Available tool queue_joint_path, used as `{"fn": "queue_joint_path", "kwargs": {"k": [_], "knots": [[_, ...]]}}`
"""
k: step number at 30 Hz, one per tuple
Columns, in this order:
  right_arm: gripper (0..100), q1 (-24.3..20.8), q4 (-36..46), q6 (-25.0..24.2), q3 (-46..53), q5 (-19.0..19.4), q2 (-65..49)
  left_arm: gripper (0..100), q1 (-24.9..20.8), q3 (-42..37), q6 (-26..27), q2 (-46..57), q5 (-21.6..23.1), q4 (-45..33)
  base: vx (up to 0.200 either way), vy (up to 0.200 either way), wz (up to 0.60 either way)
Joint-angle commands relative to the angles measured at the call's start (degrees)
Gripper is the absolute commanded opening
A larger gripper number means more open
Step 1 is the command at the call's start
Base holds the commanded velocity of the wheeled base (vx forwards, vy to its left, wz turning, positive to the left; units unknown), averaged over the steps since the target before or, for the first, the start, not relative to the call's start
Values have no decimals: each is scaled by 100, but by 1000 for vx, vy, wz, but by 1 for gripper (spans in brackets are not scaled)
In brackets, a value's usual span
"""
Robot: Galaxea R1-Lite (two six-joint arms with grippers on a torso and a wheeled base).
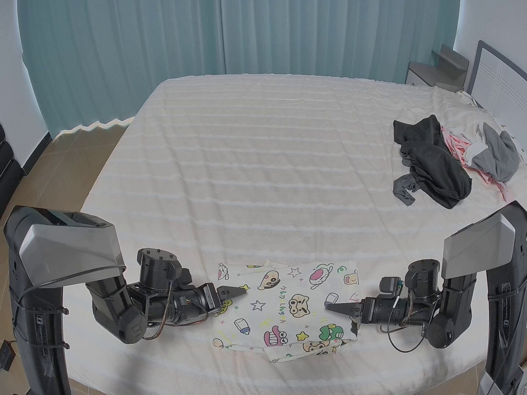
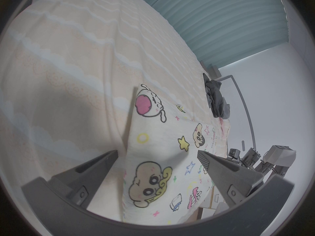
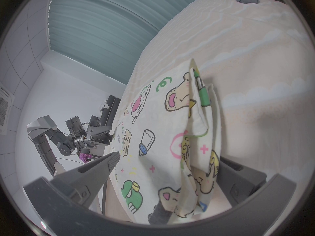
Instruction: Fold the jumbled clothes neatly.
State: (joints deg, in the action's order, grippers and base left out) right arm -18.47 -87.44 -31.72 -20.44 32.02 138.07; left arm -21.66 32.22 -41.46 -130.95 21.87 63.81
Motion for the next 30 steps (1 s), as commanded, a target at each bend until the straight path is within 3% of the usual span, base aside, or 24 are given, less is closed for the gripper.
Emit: {"fn": "queue_joint_path", "kwargs": {"k": [1, 10, 11, 14, 30], "knots": [[100, -43, -1, -10, -100, 32, 115, 100, -49, -5, -108, 17, 116, 0, 0, 0, 0], [100, -60, 17, -89, -329, 164, 176, 100, -198, -14, -143, 35, 151, 0, 0, 0, 0], [0, -78, 52, -265, -373, 181, 150, 0, -233, -23, -143, 35, 168, 0, 0, 0, 0], [0, -157, -10, -502, -320, 216, 80, 0, -260, -58, -143, 52, 292, 0, 0, 0, 0], [0, -175, -133, -581, -74, 234, -395, 0, -409, -137, -407, 571, 221, -52, 0, 0, 0]]}}
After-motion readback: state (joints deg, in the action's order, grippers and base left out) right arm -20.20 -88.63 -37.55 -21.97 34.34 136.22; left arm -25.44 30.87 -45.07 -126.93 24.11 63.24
